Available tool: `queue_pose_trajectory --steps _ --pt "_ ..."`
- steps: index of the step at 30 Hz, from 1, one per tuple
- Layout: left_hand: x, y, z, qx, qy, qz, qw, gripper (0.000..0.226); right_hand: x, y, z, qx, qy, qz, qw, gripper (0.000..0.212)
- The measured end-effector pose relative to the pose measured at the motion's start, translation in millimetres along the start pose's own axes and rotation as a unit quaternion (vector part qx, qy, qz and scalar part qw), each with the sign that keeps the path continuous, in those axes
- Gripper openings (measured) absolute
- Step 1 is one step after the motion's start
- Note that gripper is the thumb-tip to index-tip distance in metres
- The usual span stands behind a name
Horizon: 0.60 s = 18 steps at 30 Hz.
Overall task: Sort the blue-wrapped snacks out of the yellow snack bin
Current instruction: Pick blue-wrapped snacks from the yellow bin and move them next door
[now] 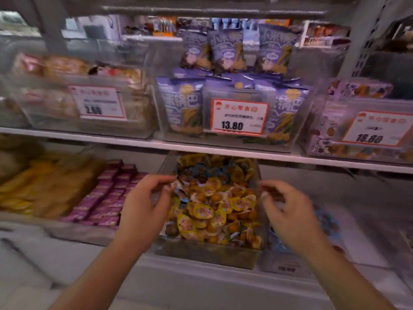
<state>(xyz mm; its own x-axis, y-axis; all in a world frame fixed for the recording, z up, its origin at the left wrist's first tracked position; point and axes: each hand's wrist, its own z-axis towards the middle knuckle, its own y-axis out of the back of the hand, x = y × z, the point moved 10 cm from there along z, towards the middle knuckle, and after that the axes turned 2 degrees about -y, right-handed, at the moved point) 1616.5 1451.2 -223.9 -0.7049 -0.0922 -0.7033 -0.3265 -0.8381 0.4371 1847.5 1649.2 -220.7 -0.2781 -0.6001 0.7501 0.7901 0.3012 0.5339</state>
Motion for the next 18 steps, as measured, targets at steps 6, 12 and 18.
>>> queue_pose_trajectory --steps 6,12,18 --pt "20 15 5 -0.032 -0.011 -0.016 0.999 0.026 36 -122 45 0.201 0.028 -0.167 0.965 0.059" --pt "44 7 11 -0.039 0.076 -0.106 0.991 0.034 16 -217 103 0.329 0.004 -0.264 0.906 0.072" --pt "34 4 17 -0.014 0.061 -0.113 0.992 0.028 18 -254 122 0.359 0.045 -0.318 0.876 0.076"
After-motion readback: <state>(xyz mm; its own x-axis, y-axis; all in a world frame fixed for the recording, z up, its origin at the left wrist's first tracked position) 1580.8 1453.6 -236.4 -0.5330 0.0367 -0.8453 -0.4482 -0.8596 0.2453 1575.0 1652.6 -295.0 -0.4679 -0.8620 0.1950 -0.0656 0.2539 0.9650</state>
